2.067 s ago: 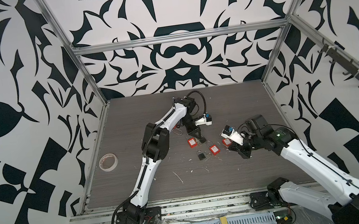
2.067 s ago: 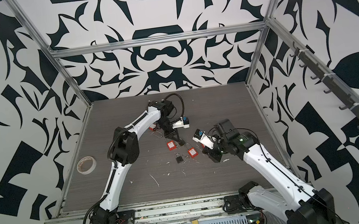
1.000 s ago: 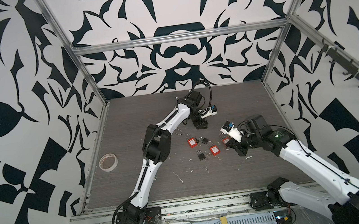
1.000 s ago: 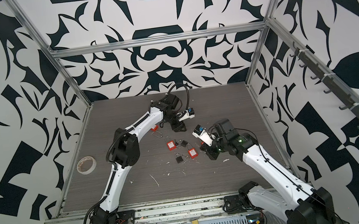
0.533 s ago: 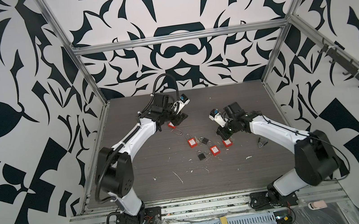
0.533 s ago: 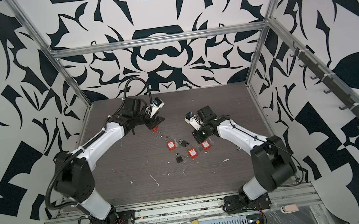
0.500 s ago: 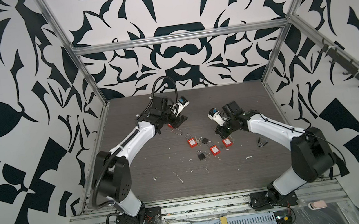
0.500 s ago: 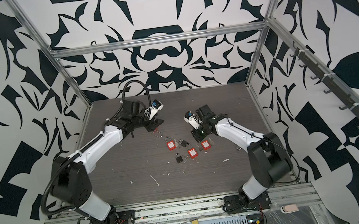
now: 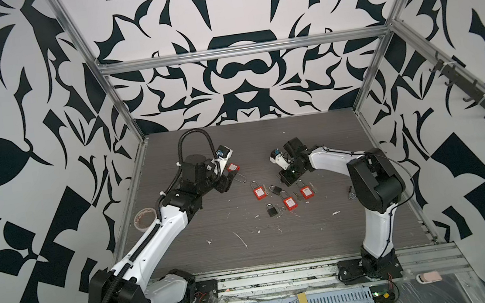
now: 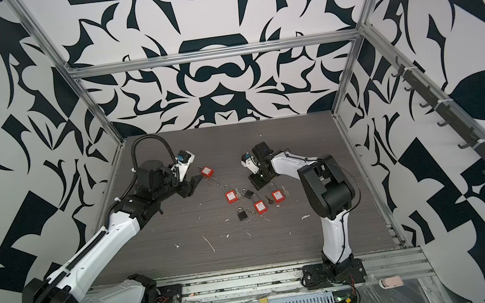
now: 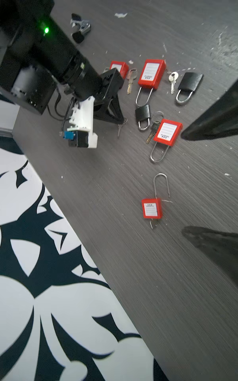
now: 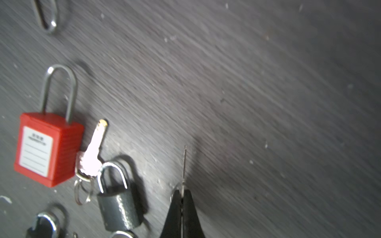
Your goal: Lock with the key
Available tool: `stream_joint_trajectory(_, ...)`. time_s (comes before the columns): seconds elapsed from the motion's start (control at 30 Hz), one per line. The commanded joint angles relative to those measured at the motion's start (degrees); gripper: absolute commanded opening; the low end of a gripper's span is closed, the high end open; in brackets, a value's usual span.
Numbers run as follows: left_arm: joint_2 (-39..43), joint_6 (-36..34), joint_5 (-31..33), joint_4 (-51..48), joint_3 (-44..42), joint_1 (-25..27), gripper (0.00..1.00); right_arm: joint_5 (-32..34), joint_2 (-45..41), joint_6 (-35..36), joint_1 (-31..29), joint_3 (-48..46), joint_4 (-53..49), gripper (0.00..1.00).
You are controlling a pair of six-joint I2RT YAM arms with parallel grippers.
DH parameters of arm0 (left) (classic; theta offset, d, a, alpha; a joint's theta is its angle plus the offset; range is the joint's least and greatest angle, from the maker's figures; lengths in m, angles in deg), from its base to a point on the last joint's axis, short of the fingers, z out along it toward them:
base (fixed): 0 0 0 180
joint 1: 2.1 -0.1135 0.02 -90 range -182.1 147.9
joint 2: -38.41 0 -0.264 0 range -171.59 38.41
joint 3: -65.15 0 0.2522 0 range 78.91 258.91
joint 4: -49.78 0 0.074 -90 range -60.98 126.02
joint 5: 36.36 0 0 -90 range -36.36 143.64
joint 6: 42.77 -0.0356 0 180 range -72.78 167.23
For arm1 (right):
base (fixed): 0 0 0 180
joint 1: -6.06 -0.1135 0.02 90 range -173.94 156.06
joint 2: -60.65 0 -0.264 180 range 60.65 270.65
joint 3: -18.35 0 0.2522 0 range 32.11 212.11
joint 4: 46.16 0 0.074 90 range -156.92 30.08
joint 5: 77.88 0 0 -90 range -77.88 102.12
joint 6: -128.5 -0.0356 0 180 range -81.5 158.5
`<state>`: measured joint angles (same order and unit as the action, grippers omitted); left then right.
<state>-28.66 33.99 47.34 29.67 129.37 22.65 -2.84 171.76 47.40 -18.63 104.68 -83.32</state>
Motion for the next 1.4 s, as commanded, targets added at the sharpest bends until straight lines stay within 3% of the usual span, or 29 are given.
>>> stream_joint_trajectory(0.0, 0.4, 4.3, 2.3, -1.6, 0.5, -1.3, 0.69, 0.2, -0.4, -1.5, -0.8, 1.5, -0.8, 0.11)
stream_joint_trajectory(0.4, -1.1, 7.5, 1.6, -2.9, 1.9, -2.8, 0.82, 5.8, -4.4, -2.0, -1.9, 1.7, -2.3, 0.45)
stream_joint_trajectory(0.6, -1.0, 12.0, 1.4, -3.1, 1.8, -5.3, 0.88, 7.2, -5.6, -4.4, -3.7, 3.1, 3.6, 0.46)
stream_joint_trajectory(0.93, -3.2, 16.8, 0.9, -7.2, 5.0, -7.3, 0.89, 11.1, 9.5, -10.2, -12.6, 19.2, 5.8, 0.45)
stream_joint_trajectory(1.13, -2.2, 17.1, 0.9, -8.6, 4.1, -7.4, 0.89, 9.3, 15.7, -12.2, -14.7, 25.8, 5.4, 0.45)
stream_joint_trajectory(1.37, -0.8, 15.9, 0.1, -10.1, 3.3, -7.4, 0.90, 4.4, 18.1, -13.2, -16.2, 26.8, 6.7, 0.47)
